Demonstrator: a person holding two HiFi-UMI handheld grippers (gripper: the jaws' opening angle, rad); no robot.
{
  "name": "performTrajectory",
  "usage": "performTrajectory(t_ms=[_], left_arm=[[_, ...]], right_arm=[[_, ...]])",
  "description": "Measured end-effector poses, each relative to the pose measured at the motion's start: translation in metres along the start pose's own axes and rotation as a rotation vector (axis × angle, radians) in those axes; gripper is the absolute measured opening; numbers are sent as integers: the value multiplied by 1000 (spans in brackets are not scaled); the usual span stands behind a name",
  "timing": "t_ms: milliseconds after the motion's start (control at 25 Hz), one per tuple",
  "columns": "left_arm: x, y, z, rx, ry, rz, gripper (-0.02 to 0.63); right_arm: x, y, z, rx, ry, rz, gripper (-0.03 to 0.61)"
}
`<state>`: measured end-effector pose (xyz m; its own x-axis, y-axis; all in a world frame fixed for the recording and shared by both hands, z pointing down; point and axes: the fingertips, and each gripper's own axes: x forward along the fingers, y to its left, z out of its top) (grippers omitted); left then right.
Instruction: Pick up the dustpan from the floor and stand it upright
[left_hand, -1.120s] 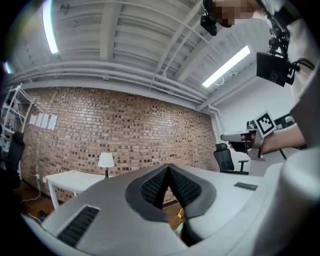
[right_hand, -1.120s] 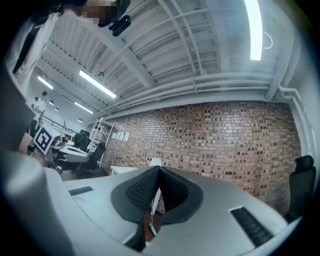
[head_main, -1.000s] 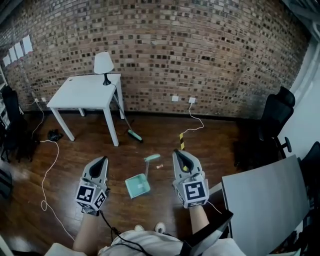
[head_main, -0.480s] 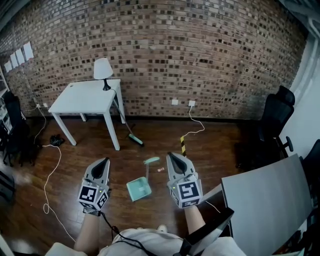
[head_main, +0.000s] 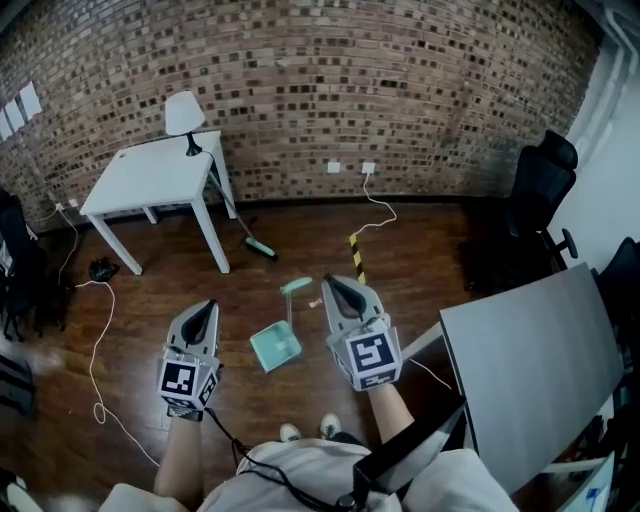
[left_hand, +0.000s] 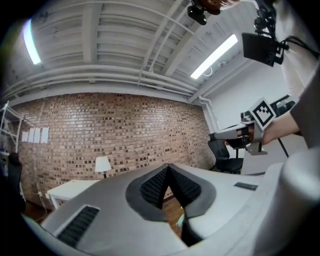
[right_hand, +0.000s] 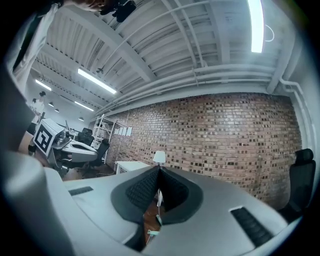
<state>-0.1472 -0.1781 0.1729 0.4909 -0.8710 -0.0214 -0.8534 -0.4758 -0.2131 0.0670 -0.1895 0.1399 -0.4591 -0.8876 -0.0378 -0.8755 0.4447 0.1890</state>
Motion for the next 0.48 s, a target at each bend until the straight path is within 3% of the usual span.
performTrajectory(t_ms=[200, 480], left_arm=[[-9, -20, 5, 18, 1, -83, 12], [-48, -81, 7, -33, 22, -88, 12]], right_arm=[[-28, 9, -1, 26, 32, -24, -17], [-91, 21, 2, 105, 17, -32, -17]])
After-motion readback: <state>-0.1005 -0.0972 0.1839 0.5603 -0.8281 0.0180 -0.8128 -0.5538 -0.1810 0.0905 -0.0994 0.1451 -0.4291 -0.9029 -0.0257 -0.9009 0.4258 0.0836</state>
